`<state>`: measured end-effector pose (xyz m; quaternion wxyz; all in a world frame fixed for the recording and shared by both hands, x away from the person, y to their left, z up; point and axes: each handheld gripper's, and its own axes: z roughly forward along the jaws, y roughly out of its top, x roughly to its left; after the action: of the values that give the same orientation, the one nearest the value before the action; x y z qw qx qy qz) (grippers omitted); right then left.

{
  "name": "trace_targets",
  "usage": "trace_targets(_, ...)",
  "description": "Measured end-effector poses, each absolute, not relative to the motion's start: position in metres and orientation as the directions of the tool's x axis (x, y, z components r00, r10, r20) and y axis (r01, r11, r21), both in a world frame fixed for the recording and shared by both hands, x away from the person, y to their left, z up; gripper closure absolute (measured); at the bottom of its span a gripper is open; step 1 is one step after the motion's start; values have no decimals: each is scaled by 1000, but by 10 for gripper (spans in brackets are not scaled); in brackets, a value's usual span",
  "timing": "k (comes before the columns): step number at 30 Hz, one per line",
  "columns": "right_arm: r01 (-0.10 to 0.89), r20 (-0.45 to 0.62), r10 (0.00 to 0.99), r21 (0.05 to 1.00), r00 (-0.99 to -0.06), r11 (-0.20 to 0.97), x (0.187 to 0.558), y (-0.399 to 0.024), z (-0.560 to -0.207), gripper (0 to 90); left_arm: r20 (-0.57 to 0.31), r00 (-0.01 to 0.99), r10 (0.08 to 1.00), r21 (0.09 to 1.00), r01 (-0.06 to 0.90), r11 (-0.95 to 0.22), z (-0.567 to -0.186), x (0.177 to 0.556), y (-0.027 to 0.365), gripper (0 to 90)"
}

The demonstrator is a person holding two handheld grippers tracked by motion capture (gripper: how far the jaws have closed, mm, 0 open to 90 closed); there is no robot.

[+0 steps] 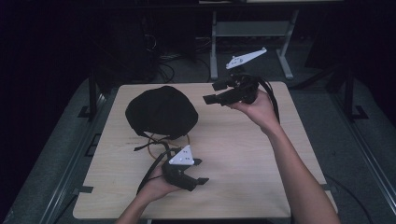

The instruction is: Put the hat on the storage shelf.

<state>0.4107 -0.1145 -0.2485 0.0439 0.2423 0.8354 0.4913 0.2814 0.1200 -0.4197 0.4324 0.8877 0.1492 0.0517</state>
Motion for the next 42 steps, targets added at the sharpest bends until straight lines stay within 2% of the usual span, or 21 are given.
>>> trace_targets(42,468,245,532,818,-810,336,368,-204,-322,237,-25,945,325,781,222,-584,-423,279,118,260)
